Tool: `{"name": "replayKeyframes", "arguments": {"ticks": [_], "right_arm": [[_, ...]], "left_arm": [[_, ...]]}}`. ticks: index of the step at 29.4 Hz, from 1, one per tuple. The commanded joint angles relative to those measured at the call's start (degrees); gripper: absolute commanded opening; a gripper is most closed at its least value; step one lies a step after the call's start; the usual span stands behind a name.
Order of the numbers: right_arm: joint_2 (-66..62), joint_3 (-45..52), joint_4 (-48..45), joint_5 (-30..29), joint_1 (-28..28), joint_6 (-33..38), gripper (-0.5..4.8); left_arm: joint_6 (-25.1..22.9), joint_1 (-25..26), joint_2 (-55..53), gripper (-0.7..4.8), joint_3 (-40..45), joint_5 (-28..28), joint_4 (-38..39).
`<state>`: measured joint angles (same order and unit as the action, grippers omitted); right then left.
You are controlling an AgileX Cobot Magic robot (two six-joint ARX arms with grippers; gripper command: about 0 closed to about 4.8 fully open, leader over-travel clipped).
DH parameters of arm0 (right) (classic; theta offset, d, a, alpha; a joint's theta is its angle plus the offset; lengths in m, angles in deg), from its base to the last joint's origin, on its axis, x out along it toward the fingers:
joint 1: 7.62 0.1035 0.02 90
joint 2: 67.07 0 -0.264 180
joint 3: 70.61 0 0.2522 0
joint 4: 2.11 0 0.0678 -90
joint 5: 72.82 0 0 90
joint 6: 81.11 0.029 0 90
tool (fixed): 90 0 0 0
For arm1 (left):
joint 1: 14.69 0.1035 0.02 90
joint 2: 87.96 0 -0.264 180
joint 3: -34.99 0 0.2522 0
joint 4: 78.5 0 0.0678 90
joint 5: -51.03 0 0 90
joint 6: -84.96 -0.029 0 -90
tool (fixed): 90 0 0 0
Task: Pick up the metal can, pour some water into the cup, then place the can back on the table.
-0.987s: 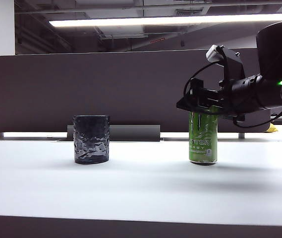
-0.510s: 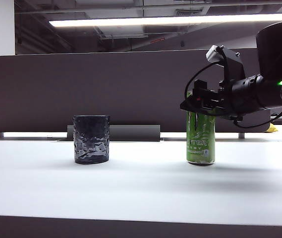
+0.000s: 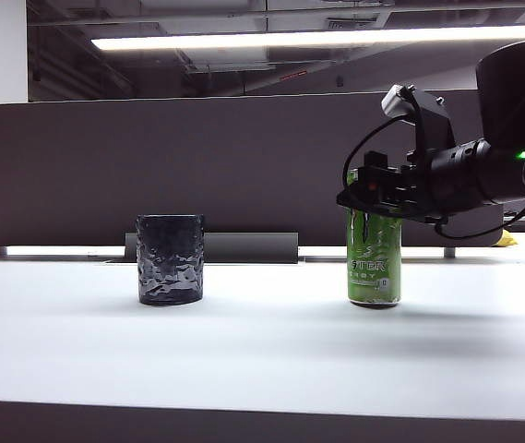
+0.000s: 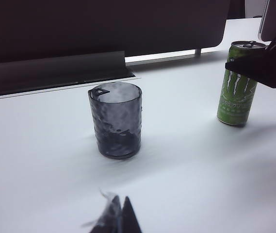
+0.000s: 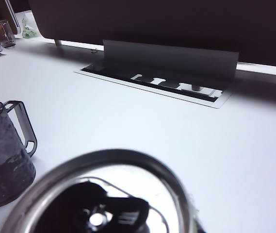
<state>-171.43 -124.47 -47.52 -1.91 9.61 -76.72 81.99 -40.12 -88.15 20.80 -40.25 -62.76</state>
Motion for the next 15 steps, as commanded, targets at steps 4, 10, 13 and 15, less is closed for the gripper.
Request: {"name": "replayKeyframes", "arguments": {"ticks": [4,10,13,15], "right_arm": [[0.5,-0.3,-2.1,-0.1,0.1,-0.6,2.69],[0.5,-1.7,-2.8,-0.6,0.5,-0.5,2.69],[0.6,-3.0,-2.5,-0.5,1.2,-0.5,2.69],[0.6,-4.3,-1.4,-0.5,1.8,-0.6,2.69]], "left_arm": [[0.0,0.0,-0.1,-0.05,-0.1,0.0,-0.8],[0.0,0.0,-0.1,-0.05,-0.1,0.0,-0.8],[0.0,0.0,-0.1,-0.05,-0.1,0.0,-0.8],[0.0,0.0,-0.1,-0.05,-0.1,0.0,-0.8]]}}
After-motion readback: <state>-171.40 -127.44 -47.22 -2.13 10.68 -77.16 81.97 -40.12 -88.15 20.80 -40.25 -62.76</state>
